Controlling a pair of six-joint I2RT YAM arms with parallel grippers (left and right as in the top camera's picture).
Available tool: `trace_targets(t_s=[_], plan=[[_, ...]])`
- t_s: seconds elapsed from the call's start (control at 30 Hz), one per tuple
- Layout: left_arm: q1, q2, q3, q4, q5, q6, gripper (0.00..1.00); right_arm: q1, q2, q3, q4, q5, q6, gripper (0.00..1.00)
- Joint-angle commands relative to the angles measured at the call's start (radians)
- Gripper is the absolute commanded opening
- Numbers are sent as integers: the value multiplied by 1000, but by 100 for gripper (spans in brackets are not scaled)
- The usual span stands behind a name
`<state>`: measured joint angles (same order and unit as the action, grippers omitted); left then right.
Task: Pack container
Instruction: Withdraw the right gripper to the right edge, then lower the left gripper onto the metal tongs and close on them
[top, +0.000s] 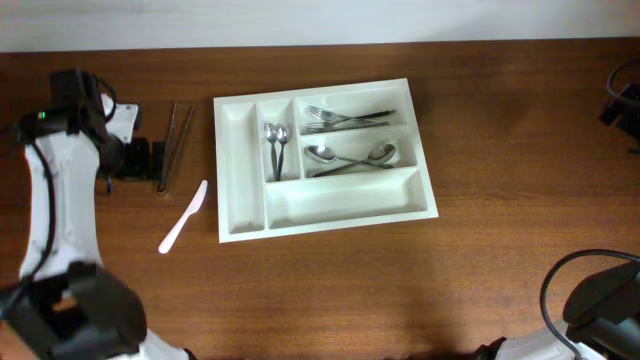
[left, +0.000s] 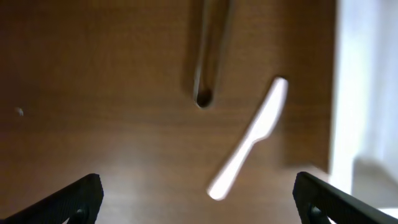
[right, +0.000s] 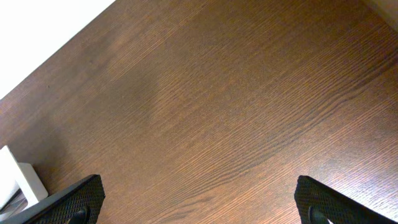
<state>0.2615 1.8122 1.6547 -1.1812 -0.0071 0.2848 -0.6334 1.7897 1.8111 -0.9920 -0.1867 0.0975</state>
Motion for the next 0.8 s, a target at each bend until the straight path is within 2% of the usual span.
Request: trace_targets(t_s=[0.0,0.07,0.13,0.33,0.43,0.53,0.77], plan=[[-22,137,67,16,-43,160,92,-2,5,-2,0,-16,0,99],[-42,183,68,42,-64,215,84,-2,5,-2,0,-16,0,99],[-64,226,68,73,-124,222,80,-2,5,-2,-1,-16,0,99],[-102,302,68,139,-150,222,80,-2,5,-2,-1,-16,0,99],[-104,338,68,152,-168,211,71,-2,5,-2,-1,-16,0,99],[-103,365,68,164,-200,176,69,-2,5,-2,-1,-16,0,99],[-103,395,67,211,-199,181,65,-2,5,-2,-7,-16,0,99]])
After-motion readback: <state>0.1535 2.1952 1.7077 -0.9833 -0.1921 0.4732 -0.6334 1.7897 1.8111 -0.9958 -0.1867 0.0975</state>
